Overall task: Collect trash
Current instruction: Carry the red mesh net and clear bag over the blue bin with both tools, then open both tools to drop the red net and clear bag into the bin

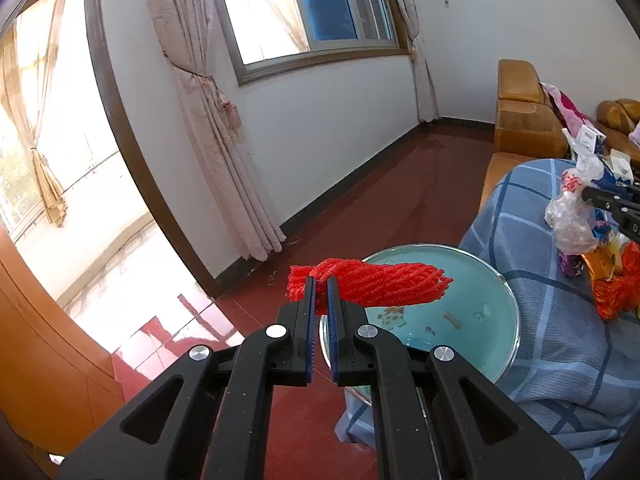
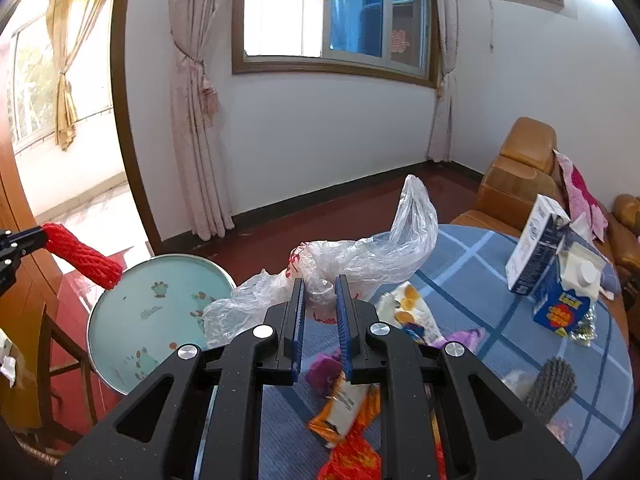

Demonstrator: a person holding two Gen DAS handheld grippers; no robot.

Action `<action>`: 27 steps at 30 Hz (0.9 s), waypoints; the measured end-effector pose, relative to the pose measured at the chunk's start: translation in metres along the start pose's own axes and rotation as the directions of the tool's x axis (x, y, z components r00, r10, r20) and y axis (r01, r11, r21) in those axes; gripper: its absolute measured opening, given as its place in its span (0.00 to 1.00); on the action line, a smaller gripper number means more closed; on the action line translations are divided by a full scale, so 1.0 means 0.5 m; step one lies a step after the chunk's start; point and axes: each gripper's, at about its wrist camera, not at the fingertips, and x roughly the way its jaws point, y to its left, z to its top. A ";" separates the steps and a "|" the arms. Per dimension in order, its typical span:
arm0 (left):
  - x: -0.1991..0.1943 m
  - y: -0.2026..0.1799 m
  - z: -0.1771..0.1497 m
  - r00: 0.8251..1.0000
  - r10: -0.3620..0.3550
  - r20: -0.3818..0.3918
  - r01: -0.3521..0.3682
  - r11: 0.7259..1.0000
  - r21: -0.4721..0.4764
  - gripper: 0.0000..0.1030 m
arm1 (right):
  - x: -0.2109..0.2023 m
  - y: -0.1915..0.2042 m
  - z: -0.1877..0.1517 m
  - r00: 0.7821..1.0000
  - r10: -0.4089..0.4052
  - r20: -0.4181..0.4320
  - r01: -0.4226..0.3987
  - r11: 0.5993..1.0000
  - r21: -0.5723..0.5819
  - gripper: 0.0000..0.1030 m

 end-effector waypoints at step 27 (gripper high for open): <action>0.006 0.048 0.006 0.999 0.043 -0.009 -0.043 0.998 -0.054 0.05 | 0.075 0.110 0.028 0.997 0.055 -0.046 -0.060 0.991 -0.119 0.15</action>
